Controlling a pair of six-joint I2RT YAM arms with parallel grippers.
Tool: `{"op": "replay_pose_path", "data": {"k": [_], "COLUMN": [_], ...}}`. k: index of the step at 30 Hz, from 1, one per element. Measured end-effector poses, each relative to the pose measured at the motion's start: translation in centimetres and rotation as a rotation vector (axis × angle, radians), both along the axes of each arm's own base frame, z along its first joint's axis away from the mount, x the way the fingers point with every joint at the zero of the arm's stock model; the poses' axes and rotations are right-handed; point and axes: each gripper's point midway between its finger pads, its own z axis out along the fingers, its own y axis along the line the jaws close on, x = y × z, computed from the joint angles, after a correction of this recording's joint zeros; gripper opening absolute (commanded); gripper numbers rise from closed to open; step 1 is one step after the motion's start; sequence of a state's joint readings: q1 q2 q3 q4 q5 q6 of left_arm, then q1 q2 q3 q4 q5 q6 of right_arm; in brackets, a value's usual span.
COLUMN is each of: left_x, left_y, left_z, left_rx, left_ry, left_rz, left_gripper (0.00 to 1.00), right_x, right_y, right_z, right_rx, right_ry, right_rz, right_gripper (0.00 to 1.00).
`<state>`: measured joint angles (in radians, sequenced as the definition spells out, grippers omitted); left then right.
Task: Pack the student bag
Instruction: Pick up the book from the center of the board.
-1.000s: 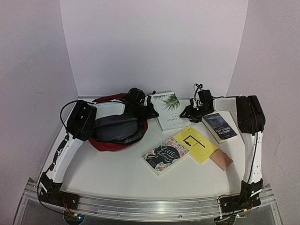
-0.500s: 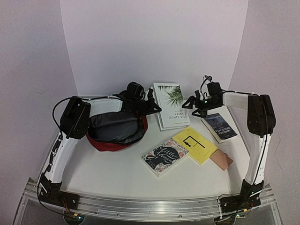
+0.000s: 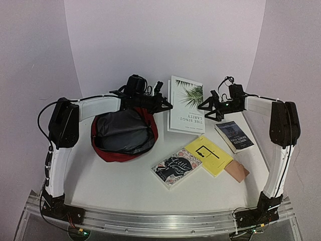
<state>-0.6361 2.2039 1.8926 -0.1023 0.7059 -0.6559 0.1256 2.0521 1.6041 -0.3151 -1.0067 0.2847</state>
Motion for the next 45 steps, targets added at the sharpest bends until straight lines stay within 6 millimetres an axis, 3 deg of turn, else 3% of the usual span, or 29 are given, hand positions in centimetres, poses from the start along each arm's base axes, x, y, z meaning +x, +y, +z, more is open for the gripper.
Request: {"op": "replay_pose_path", "data": {"k": [4, 10, 17, 22, 25, 29, 32, 36, 41, 45], "left_x": [-1.3, -2.6, -3.9, -4.4, -4.3, -4.3, -4.5, -5.1, -6.0, -6.5], "left_y": [0.3, 0.2, 0.4, 0.5, 0.9, 1.7, 2.9, 4.8, 7.3, 8.4], "left_z": [-0.5, -1.1, -0.5, 0.9, 1.9, 2.0, 1.8, 3.2, 5.5, 4.9], "left_rx": [-0.001, -0.038, -0.091, -0.117, -0.128, -0.121, -0.105, -0.11, -0.172, -0.217], "left_ry": [0.033, 0.081, 0.112, 0.116, 0.105, 0.096, 0.086, 0.037, -0.024, -0.03], "left_rz": [-0.033, -0.085, -0.129, -0.145, -0.131, -0.074, -0.01, 0.077, 0.19, 0.249], "left_gripper": [0.0, 0.0, 0.0, 0.03, 0.29, 0.61, 0.77, 0.97, 1.0, 1.0], "right_x": [-1.3, -2.9, -4.4, -5.5, -5.7, -6.1, -6.2, -4.5, -0.9, 1.1], "right_y": [0.8, 1.6, 2.2, 2.8, 2.8, 3.1, 3.7, 4.3, 4.6, 4.8], "right_z": [0.3, 0.7, 1.2, 2.5, 3.7, 4.8, 5.0, 5.8, 10.1, 14.0], "right_rx": [0.064, 0.14, 0.203, 0.214, 0.22, 0.231, 0.227, 0.268, 0.439, 0.598], "right_ry": [0.02, 0.052, 0.087, 0.08, 0.066, 0.077, 0.095, 0.112, 0.069, 0.031], "right_rz": [0.065, 0.134, 0.186, 0.204, 0.203, 0.203, 0.192, 0.118, -0.001, -0.03], "right_gripper": [0.98, 0.9, 0.71, 0.51, 0.39, 0.32, 0.26, 0.22, 0.18, 0.18]}}
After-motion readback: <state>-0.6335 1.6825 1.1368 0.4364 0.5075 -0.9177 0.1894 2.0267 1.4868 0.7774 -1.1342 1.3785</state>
